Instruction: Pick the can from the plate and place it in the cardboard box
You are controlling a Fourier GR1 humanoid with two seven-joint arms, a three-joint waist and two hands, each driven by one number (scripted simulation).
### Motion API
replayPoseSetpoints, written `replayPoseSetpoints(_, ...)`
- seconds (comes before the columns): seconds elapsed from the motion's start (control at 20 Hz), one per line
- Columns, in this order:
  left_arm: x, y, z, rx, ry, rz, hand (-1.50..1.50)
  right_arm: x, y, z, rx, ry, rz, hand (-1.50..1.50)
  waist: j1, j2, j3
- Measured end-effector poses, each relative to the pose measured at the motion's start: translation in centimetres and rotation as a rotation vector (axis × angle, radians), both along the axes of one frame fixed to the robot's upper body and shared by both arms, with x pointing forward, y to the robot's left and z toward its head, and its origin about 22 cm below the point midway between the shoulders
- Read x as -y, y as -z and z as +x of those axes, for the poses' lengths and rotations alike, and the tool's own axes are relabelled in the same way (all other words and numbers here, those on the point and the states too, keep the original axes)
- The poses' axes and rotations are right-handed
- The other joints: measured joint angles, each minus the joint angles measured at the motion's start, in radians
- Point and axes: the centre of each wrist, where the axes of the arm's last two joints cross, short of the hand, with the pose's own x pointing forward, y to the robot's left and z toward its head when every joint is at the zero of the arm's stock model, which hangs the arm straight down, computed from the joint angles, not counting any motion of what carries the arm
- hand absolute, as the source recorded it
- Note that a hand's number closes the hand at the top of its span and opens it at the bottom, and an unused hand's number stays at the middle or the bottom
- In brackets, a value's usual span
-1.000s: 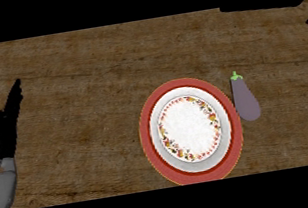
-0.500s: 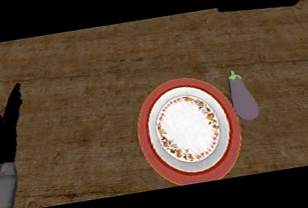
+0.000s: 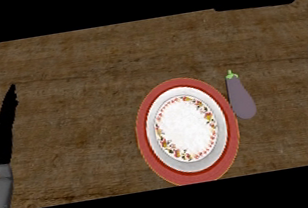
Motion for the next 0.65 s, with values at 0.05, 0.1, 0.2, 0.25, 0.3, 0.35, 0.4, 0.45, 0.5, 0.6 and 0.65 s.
replayPoseSetpoints(0.05, -0.1, -0.1, 0.0, 0.004, -0.005, 0.004, 0.00, 0.7, -0.2, -0.7, 0.002, 0.010, 0.005, -1.50, -0.002, 0.001, 0.000)
replayPoseSetpoints(0.1, -0.2, -0.1, 0.0, 0.002, -0.007, 0.004, 0.00, 1.4, -0.2, -1.4, -0.003, 0.022, 0.009, -1.50, -0.004, -0.001, 0.000)
replayPoseSetpoints(0.2, -0.3, -0.1, -0.2, -0.002, -0.009, 0.001, 0.00, 2.7, -0.3, -2.8, -0.002, 0.040, 0.017, -1.50, -0.007, 0.000, 0.002)
replayPoseSetpoints(0.25, -0.3, 0.0, -0.2, -0.004, -0.009, -0.002, 0.00, 3.2, -0.3, -3.4, -0.003, 0.050, 0.016, -1.50, -0.008, 0.001, 0.002)
replayPoseSetpoints(0.3, -0.3, 0.1, -0.3, -0.002, -0.012, -0.002, 0.00, 3.7, -0.3, -4.0, -0.008, 0.054, 0.014, -1.50, -0.009, 0.001, 0.003)
replayPoseSetpoints(0.35, -0.3, 0.2, -0.3, -0.003, -0.015, -0.004, 0.00, 4.2, -0.3, -4.7, -0.009, 0.057, 0.011, -1.50, -0.011, 0.001, 0.003)
replayPoseSetpoints(0.4, -0.5, 0.1, -0.4, -0.003, -0.018, -0.005, 0.00, 4.8, -0.4, -5.3, -0.012, 0.061, 0.009, -1.50, -0.013, 0.001, 0.004)
replayPoseSetpoints(0.45, -0.5, 0.1, -0.4, -0.004, -0.019, -0.006, 0.00, 5.2, -0.5, -5.9, -0.016, 0.064, 0.006, -1.50, -0.014, 0.000, 0.004)
replayPoseSetpoints(0.5, -0.6, 0.1, -0.4, -0.005, -0.020, -0.005, 0.00, 5.6, -0.7, -6.5, -0.018, 0.061, 0.000, -1.50, -0.016, 0.001, 0.005)
replayPoseSetpoints(0.6, -0.5, 0.1, -0.4, -0.003, -0.018, -0.010, 0.00, 6.4, -0.9, -7.5, -0.034, 0.057, -0.011, -1.50, -0.015, 0.000, 0.005)
replayPoseSetpoints(0.65, -0.5, 0.1, -0.5, -0.003, -0.018, -0.010, 0.00, 6.8, -1.0, -8.1, -0.042, 0.054, -0.020, -1.50, -0.017, 0.000, 0.006)
